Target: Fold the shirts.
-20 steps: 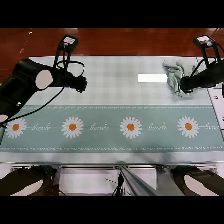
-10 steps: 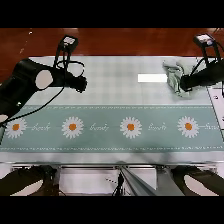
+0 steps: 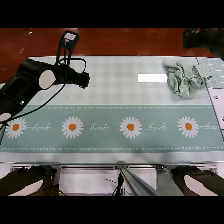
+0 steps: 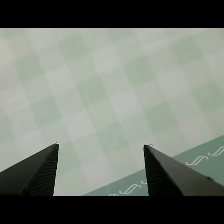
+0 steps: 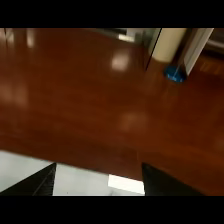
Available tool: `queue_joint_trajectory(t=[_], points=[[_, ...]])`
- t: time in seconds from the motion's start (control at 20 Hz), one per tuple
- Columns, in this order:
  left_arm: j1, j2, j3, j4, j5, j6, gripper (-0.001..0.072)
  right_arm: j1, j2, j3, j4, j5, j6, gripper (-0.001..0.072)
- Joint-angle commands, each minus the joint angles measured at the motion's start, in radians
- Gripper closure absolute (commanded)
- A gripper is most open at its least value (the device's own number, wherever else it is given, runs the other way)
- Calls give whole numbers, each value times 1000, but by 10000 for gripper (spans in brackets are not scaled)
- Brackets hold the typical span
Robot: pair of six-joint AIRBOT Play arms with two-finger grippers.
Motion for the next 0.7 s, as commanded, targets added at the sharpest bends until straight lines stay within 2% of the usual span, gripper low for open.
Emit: queue_joint_trajectory(t=[0.0, 0.05, 0.1, 0.2, 0.3, 0.45, 0.5, 0.55, 0.6, 0.65], points=[[-1, -2, 0, 0, 16, 0, 77, -3, 2, 1, -7, -90, 8, 150], [-1, -2, 0, 0, 17, 1, 77, -9, -10, 1, -82, -2, 8, 252], [-1, -2, 0, 1, 17, 1, 77, -19, -34, 1, -194, 63, 10, 295], [-1, -2, 0, 1, 16, 1, 77, -77, -113, 1, -349, 49, 61, 295], [-1, -2, 0, 1, 16, 1, 77, -177, -201, 1, -392, -7, 195, 295], [-1, -2, 0, 1, 16, 1, 77, -317, -317, 1, -373, 36, 521, 295], [-1, -2, 0, 1, 16, 1, 77, -360, -356, 1, -323, 55, 616, 290], [-1, -2, 0, 1, 16, 0, 77, -394, -393, 1, -237, 55, 646, 142], [-1, -3, -1, 1, 16, 1, 77, -428, -430, 1, -118, 55, 644, 109], [-1, -3, 0, 1, 16, 0, 77, -454, -459, 1, -20, 55, 644, 109]])
